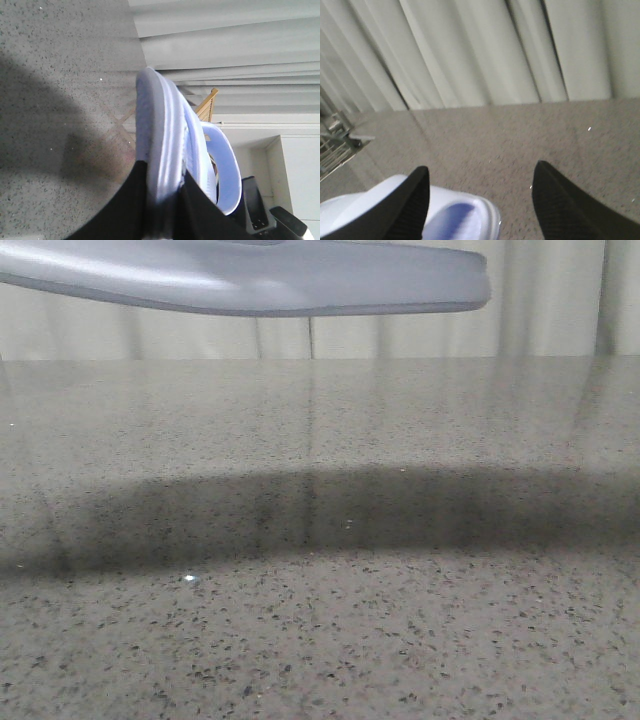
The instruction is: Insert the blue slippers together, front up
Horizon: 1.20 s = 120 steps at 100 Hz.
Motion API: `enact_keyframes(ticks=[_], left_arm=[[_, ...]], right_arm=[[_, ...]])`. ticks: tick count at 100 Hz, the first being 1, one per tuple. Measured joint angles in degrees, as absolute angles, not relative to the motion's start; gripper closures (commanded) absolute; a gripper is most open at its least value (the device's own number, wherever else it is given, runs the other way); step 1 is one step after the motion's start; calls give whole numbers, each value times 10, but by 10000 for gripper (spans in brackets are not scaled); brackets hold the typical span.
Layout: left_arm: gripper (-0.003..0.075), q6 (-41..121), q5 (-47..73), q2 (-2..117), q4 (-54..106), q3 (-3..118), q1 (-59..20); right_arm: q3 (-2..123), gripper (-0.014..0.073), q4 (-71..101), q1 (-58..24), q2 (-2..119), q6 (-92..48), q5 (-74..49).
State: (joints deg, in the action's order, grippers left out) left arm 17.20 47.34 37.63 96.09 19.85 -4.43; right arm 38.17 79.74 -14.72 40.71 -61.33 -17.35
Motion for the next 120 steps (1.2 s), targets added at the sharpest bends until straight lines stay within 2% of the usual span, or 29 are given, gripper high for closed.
enact_keyframes(ticks=[30,81,120], left_arm=[[704,200,469,421,955,199,-44],[704,386,471,630,1006,225,-45],[704,417,486,726,1014,274,-45]], right_arm=[[382,207,788,-147,340,-613,-143],[379,207,781,-147,338,-616,-200],[379,207,781,-147,338,-616,-216]])
